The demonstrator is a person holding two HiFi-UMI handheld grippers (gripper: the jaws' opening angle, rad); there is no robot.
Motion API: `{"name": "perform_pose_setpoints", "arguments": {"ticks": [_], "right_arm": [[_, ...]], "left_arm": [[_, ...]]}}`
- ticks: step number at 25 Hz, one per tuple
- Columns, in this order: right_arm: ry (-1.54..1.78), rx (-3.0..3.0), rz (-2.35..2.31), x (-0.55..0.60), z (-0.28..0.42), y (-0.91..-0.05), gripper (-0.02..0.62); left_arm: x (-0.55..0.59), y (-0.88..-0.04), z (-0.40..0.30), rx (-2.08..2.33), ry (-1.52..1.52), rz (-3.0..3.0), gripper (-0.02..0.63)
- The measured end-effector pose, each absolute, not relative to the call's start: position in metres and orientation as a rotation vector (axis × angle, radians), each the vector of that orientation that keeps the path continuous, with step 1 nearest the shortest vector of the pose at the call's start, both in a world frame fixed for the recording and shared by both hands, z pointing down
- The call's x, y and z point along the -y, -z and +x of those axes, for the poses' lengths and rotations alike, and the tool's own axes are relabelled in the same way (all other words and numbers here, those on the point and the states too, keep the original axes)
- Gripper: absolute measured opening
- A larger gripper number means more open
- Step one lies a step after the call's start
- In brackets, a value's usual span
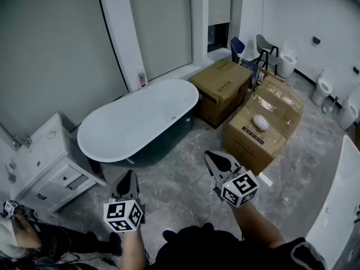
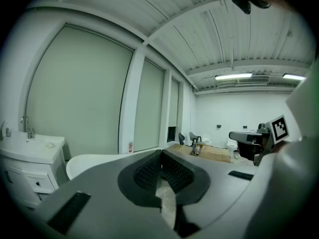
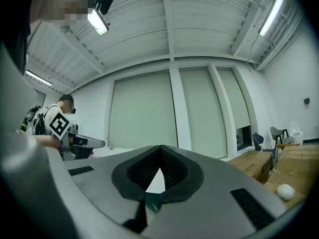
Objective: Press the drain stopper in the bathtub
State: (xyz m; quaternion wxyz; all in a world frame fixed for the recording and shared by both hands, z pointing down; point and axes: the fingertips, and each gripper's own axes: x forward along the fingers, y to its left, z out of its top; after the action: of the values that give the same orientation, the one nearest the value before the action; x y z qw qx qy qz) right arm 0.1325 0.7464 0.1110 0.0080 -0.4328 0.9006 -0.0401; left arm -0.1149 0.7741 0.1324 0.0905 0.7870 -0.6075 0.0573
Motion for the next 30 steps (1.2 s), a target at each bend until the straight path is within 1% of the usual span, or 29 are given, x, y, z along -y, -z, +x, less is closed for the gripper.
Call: {"name": "perform_pose_setpoints", "arguments": {"ticks": [10,15,23,30], "right_arm": [[0.157,-2.823,-1.361,-0.758,0.159,-0.126,0.011],[0.198,-2.792,-1.381,-0.756,0.187,-0.125,0.012],[0.296,-2.740,-1.317,-0.770,0.239,-0.129,0.014],[0.343,-2.730,-1.308,-0.759,0.257,-0.137,0.014]], "left_arm": [[-0.772,-0.142,-0.077,1.762,-0.184,2.363,0.012],[-0.767,-0.139,-0.051,1.744,-0.197,2.376,0.012],[-0.776,-0.140,0.012,1.706,-0.210,2.418,0.012],[-0.762,-0.148,0.028,1.689,-0.236,2.410,0.012]]}}
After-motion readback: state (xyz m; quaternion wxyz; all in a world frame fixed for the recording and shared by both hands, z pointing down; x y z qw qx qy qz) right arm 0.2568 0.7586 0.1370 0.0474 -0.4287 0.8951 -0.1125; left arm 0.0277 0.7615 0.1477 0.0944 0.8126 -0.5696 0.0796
